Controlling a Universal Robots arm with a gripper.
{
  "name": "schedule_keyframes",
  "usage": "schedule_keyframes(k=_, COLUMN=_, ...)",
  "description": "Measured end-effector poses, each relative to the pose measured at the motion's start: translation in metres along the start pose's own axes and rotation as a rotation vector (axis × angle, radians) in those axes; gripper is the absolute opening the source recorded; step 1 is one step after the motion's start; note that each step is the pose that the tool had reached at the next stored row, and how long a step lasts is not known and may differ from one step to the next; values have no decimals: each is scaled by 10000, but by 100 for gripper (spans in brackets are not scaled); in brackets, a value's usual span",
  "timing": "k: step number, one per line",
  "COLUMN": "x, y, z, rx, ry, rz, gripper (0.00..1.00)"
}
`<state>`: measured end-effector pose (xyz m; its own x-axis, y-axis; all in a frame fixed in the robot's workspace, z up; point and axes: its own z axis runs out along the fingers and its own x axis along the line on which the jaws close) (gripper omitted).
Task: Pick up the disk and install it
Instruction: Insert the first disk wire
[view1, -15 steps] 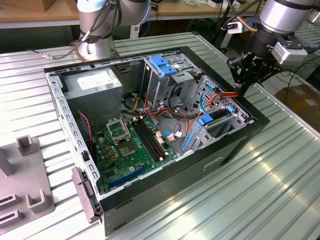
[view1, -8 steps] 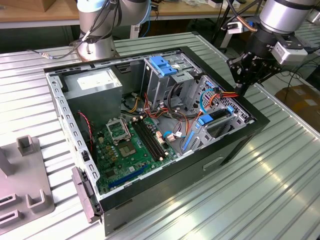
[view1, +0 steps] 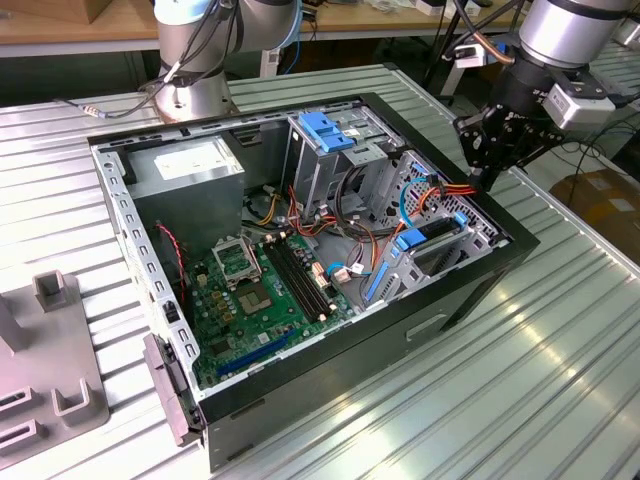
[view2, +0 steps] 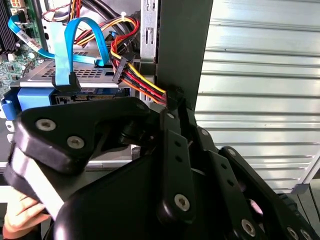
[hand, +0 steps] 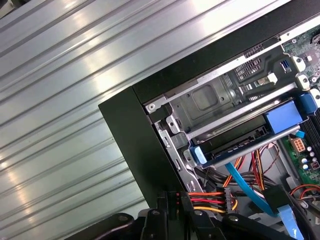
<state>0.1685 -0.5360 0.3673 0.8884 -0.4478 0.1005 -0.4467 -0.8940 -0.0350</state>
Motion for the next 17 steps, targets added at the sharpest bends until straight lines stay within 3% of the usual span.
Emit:
schedule_keyframes(k=1, x=0, y=-1, z=3, rx=-2, ry=5, rz=0, gripper=24)
schedule_keyframes(k=6, x=-2, y=1, z=17, rx=-37, ry=37, rz=-5, gripper=22)
schedule_keyframes(k=7, x=0, y=0, z=1, rx=-40, ry=39, rz=-5, gripper=16)
schedule_keyframes(k=8, x=6, y=-2, z=-55, rx=-55, ry=47, rz=-7, gripper=16)
schedule_keyframes(k=10, x=6, y=-2, z=-62, rx=-61, ry=49, rz=6, gripper=16)
schedule_keyframes(k=13, x=6, y=-2, z=-60, rx=-137, ry=74, rz=714, gripper=16)
schedule_keyframes(k=17, x=6, y=-2, z=-59, rx=-202, ry=93, rz=1333, gripper=16)
